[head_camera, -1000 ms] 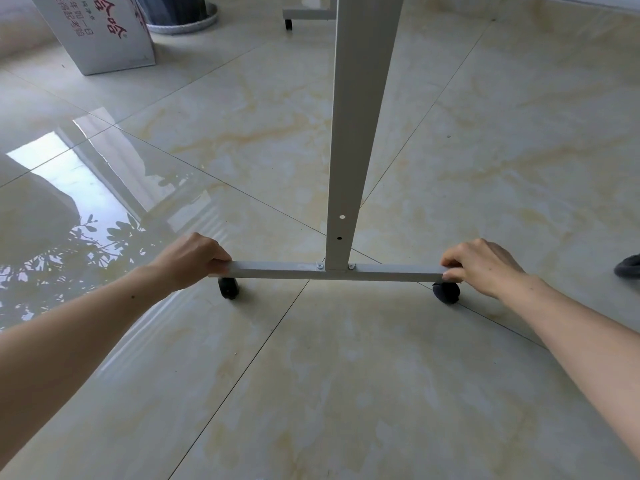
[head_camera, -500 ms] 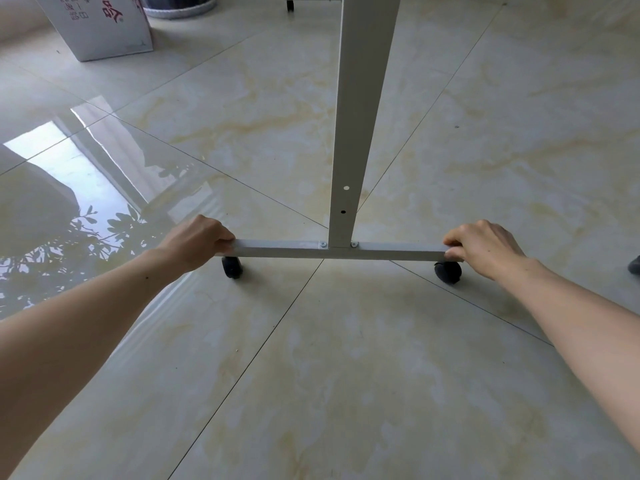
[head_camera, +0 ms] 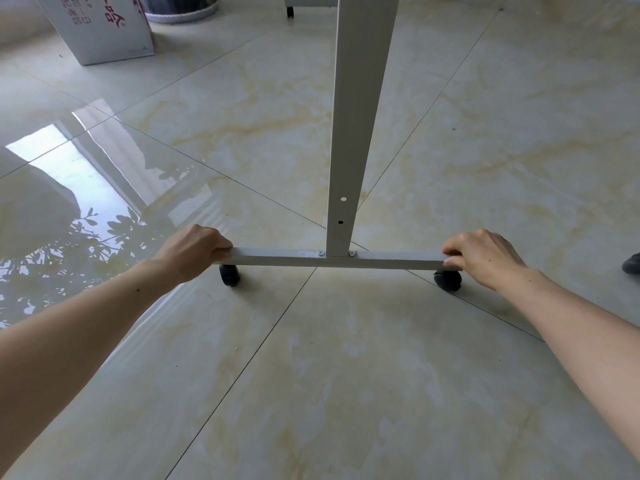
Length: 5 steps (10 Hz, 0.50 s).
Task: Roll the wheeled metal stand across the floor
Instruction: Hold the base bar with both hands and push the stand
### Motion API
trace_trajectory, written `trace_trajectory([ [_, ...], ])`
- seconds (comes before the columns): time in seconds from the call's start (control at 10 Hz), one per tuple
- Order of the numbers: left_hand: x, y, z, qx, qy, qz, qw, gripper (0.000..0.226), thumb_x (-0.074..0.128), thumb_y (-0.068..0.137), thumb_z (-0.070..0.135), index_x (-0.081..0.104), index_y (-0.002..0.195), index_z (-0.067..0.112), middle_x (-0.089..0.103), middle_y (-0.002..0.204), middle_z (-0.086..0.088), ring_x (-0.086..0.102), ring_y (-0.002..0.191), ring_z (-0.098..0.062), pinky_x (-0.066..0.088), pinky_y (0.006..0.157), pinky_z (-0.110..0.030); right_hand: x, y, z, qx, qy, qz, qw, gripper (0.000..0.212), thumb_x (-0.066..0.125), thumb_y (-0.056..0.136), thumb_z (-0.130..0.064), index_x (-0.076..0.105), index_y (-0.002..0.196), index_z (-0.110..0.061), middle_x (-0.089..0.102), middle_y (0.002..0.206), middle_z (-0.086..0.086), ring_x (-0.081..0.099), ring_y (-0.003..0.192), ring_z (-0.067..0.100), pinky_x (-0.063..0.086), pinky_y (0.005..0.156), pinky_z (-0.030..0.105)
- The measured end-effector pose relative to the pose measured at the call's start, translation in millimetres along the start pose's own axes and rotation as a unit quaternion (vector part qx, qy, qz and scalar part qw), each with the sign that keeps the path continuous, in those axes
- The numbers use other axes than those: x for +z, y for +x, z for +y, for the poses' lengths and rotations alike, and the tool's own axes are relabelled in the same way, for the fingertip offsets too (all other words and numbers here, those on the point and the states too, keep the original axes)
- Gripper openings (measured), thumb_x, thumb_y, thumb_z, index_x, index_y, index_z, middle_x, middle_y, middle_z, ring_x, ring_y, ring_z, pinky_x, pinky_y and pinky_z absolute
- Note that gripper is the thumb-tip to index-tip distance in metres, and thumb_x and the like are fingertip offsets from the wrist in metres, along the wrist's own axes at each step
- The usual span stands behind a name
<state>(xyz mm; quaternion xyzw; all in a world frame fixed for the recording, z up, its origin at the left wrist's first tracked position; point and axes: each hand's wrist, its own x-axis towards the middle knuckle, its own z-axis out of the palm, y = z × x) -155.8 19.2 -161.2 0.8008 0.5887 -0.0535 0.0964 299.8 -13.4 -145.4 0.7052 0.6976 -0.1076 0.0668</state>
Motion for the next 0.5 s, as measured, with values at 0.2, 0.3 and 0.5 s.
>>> trace_trajectory([
  [0.2,5,-4,-3,0.015,0.008,-0.005,1.000,0.022,0.049,0.094,0.005,0.070,0.086,0.003,0.068,0.084,-0.019,0.063,0.078,-0.035,0.051,0.069,-0.045,2,-6,1,0.005,-0.003,0.002,1.000,0.016,0.066,0.086,-0.017,0.065,0.085,-0.001,0.062,0.076,0.020,0.045,0.068,0.030,0.034,0.060,0.035],
  [0.3,6,-4,-4,0.011,-0.001,0.004,1.000,0.019,0.052,0.091,0.002,0.071,0.087,0.003,0.069,0.084,-0.020,0.064,0.080,-0.036,0.052,0.070,-0.047,2,-8,1,0.006,-0.003,0.004,1.000,0.016,0.065,0.085,-0.017,0.062,0.080,-0.003,0.059,0.074,0.019,0.045,0.068,0.032,0.034,0.058,0.035],
  [0.5,9,-9,-5,-0.017,-0.067,0.041,0.997,0.020,0.063,0.088,0.001,0.073,0.105,0.003,0.074,0.105,-0.020,0.068,0.098,-0.036,0.055,0.085,-0.048,0,-20,3,0.011,0.027,-0.007,1.000,0.007,0.062,0.086,-0.010,0.060,0.082,-0.016,0.064,0.086,0.012,0.058,0.087,0.037,0.049,0.073,0.040],
])
